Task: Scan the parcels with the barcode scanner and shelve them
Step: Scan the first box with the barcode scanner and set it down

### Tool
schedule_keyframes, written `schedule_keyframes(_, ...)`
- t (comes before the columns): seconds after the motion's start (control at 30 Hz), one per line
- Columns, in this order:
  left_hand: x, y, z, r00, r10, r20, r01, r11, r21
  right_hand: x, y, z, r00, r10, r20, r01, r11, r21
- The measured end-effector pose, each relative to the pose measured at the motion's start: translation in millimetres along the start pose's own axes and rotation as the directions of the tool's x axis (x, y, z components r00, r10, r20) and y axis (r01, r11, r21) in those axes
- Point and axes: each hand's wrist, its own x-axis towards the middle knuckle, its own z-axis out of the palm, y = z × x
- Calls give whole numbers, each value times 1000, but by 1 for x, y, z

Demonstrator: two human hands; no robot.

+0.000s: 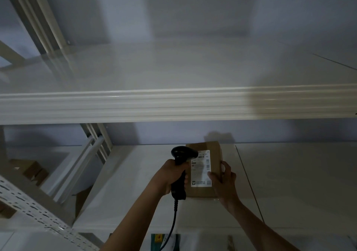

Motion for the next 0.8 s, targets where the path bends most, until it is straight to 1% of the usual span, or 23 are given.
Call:
schedule_keyframes(0.27, 11, -6, -4, 1000, -7, -11, 7, 1000, -2, -2, -3, -1, 1000, 10, -3, -10, 1000, 8)
schedule_keyframes(0.33, 21, -14, -8, 998, -6, -62, 6, 1000, 8, -1, -4, -3, 1000, 24, -13, -24, 1000, 4)
schedule_keyframes(0.4, 39, -31, -17, 989, -2, -149, 12, 998, 66, 1, -3, -6, 999, 45, -24, -44, 999, 11)
schedule_keyframes(0.5, 67, -64, -34, 967, -49, -251, 93, 981, 167, 1, -4, -12, 996, 86, -17, -86, 996, 27)
schedule_keyframes(0.57, 82, -85, -46, 955, -98, -281, 145, 978, 150, 0, -3, -14, 994, 106, -22, -106, 994, 18)
schedule_keyframes(0.63, 93, -101, -54, 947, -116, -300, 157, 981, 116, -1, -2, -17, 993, 118, -25, -117, 993, 9)
schedule_keyframes(0.8, 93, -117, -58, 895, -65, -440, 198, 944, 263, -5, -1, -21, 990, 140, -16, -140, 990, -7)
